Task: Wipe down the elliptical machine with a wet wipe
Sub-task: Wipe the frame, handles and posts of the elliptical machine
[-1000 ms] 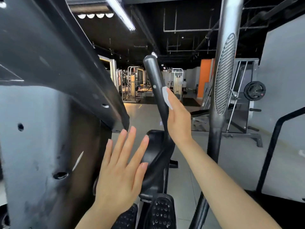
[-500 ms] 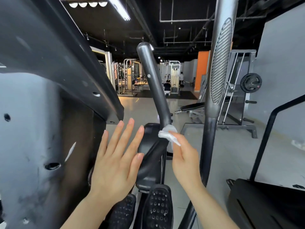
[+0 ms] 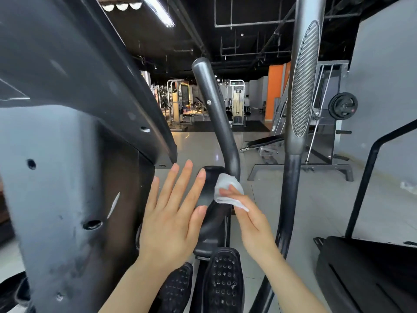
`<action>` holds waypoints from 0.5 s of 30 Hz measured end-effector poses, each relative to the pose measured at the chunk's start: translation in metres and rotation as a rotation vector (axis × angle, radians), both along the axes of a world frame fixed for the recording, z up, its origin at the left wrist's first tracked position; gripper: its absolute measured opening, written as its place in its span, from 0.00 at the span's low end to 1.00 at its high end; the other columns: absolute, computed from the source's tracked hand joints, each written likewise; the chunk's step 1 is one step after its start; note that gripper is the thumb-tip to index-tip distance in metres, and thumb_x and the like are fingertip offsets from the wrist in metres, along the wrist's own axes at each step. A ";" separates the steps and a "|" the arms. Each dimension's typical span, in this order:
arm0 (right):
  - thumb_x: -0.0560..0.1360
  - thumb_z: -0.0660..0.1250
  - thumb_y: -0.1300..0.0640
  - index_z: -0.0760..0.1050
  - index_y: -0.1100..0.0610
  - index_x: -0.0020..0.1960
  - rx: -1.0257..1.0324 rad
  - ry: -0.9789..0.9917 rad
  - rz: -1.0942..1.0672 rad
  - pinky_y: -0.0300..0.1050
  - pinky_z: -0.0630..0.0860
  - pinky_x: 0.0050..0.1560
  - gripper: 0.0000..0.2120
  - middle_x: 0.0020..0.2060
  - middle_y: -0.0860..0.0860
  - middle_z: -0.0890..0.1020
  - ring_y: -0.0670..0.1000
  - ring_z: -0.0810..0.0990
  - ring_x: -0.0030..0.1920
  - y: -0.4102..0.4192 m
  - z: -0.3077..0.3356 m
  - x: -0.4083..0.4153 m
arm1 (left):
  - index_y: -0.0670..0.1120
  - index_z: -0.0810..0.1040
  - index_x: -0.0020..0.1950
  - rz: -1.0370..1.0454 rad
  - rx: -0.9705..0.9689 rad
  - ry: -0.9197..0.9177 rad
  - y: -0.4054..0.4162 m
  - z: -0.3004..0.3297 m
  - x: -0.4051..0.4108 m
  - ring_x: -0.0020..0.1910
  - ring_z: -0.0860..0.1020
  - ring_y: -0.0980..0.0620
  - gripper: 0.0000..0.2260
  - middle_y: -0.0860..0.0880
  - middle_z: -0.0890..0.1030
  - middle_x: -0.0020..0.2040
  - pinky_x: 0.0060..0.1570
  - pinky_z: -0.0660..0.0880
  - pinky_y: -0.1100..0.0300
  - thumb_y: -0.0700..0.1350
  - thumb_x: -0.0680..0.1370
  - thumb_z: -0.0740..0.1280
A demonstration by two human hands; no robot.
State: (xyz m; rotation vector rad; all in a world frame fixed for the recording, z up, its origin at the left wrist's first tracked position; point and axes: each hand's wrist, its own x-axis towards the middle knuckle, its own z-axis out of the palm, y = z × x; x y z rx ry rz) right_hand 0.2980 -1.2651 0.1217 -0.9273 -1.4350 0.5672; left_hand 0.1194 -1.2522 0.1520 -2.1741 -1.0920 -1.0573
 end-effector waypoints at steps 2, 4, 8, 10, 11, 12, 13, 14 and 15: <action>0.83 0.54 0.63 0.80 0.54 0.57 -0.037 0.132 0.055 0.36 0.68 0.67 0.16 0.58 0.40 0.81 0.40 0.73 0.65 -0.019 0.000 -0.005 | 0.51 0.53 0.79 0.011 0.001 0.000 0.001 0.000 -0.001 0.79 0.52 0.48 0.23 0.47 0.59 0.79 0.76 0.50 0.45 0.55 0.85 0.43; 0.82 0.55 0.60 0.79 0.60 0.57 -0.118 0.338 0.098 0.49 0.76 0.63 0.14 0.56 0.46 0.82 0.43 0.78 0.60 -0.034 0.001 -0.007 | 0.51 0.54 0.79 0.028 0.001 0.007 0.000 -0.001 -0.002 0.79 0.53 0.48 0.23 0.47 0.59 0.79 0.76 0.50 0.45 0.55 0.85 0.45; 0.80 0.61 0.58 0.80 0.57 0.56 -0.157 0.574 -0.033 0.51 0.80 0.52 0.10 0.51 0.49 0.84 0.48 0.82 0.54 -0.051 0.012 0.009 | 0.49 0.59 0.78 0.015 0.049 0.021 -0.010 -0.008 0.008 0.78 0.57 0.46 0.23 0.45 0.61 0.78 0.75 0.53 0.42 0.53 0.84 0.50; 0.78 0.65 0.62 0.81 0.56 0.52 -0.027 0.397 -0.236 0.46 0.76 0.53 0.07 0.47 0.46 0.85 0.45 0.82 0.50 -0.056 0.023 0.023 | 0.49 0.62 0.77 -0.034 0.066 0.015 -0.019 -0.013 0.023 0.77 0.59 0.45 0.23 0.45 0.63 0.77 0.74 0.53 0.42 0.52 0.82 0.52; 0.77 0.67 0.63 0.82 0.55 0.51 0.062 0.267 -0.321 0.45 0.74 0.55 0.07 0.49 0.43 0.84 0.43 0.81 0.52 -0.057 0.030 0.032 | 0.49 0.63 0.76 -0.062 0.072 0.012 -0.022 -0.013 0.033 0.77 0.60 0.45 0.23 0.45 0.64 0.77 0.74 0.52 0.42 0.52 0.82 0.53; 0.77 0.68 0.64 0.83 0.54 0.51 0.171 0.125 -0.389 0.44 0.73 0.59 0.08 0.51 0.41 0.84 0.43 0.80 0.56 -0.057 0.038 0.043 | 0.49 0.64 0.76 -0.085 0.078 0.012 -0.025 -0.012 0.043 0.77 0.60 0.45 0.23 0.45 0.64 0.76 0.74 0.52 0.43 0.52 0.82 0.54; 0.76 0.68 0.64 0.83 0.55 0.51 0.292 -0.035 -0.454 0.43 0.71 0.63 0.08 0.55 0.40 0.82 0.44 0.78 0.60 -0.055 0.048 0.056 | 0.49 0.65 0.76 -0.102 0.082 0.007 -0.025 -0.009 0.054 0.77 0.60 0.46 0.23 0.45 0.65 0.76 0.74 0.51 0.43 0.52 0.81 0.54; 0.76 0.68 0.63 0.82 0.55 0.52 0.415 -0.206 -0.504 0.42 0.69 0.67 0.08 0.59 0.40 0.80 0.46 0.76 0.64 -0.051 0.062 0.070 | 0.49 0.66 0.76 -0.116 0.083 -0.009 -0.025 -0.004 0.065 0.77 0.60 0.46 0.23 0.45 0.65 0.76 0.75 0.50 0.43 0.52 0.81 0.54; 0.76 0.67 0.62 0.82 0.57 0.53 0.513 -0.355 -0.550 0.41 0.66 0.69 0.08 0.63 0.45 0.77 0.50 0.73 0.68 -0.045 0.080 0.084 | 0.49 0.67 0.75 -0.128 0.083 -0.035 -0.023 0.004 0.075 0.77 0.60 0.46 0.22 0.45 0.65 0.76 0.75 0.50 0.43 0.52 0.81 0.54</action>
